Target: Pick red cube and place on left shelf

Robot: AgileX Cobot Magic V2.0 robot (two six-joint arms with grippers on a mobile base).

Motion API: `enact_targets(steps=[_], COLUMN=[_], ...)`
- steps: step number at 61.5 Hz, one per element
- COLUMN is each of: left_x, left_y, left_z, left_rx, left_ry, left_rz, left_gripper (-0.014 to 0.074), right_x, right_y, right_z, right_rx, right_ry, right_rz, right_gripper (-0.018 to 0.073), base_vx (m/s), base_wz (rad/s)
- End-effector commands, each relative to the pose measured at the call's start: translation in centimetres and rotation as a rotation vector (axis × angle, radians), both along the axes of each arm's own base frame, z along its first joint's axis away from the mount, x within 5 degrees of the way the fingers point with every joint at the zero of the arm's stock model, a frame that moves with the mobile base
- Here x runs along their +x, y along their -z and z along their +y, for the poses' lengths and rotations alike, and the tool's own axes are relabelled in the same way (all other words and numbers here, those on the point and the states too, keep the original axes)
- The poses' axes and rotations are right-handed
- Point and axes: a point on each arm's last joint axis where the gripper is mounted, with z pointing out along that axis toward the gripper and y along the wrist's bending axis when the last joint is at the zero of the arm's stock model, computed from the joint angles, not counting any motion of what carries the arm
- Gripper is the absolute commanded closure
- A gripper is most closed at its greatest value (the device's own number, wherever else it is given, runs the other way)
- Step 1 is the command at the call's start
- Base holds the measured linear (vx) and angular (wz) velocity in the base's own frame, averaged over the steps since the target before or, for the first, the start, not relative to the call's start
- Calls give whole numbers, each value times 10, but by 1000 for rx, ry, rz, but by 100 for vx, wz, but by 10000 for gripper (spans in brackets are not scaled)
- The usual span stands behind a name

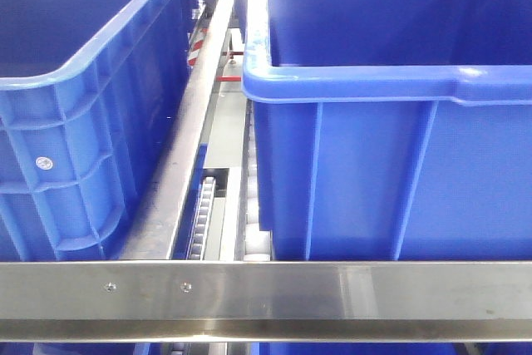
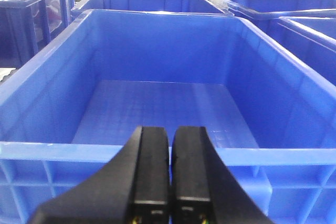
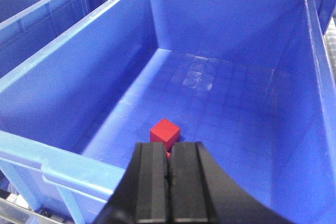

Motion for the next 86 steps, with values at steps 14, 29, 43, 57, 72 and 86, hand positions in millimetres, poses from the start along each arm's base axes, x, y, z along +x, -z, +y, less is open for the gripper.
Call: enact_targets(steps=[14, 29, 43, 57, 72, 86], left_x=[-1, -1, -1, -1, -1, -1], left_y=[0, 0, 0, 0, 0, 0], left_z=[1, 1, 1, 1, 1, 1], left_rx=[-10, -10, -10, -10, -10, -10], left_ry=[-12, -12, -12, -12, -12, -12], left_rz=[-68, -68, -68, -68, -68, -68], left_gripper=[495, 495, 495, 495, 495, 495], right_x=[0, 1, 2, -12, -19, -24], right_y=[-18, -11, 0, 26, 69, 71], right_z=[2, -1, -13, -22, -26, -29], right_rx=[27, 85, 56, 49, 48, 32], right_ry=[-18, 26, 175, 289, 342, 405], right_rz=[-125, -112, -167, -306, -326, -329], right_gripper=[503, 503, 503, 503, 503, 503], base_vx=[1, -1, 0, 0, 0, 0], base_wz=[5, -7, 0, -1, 0, 0])
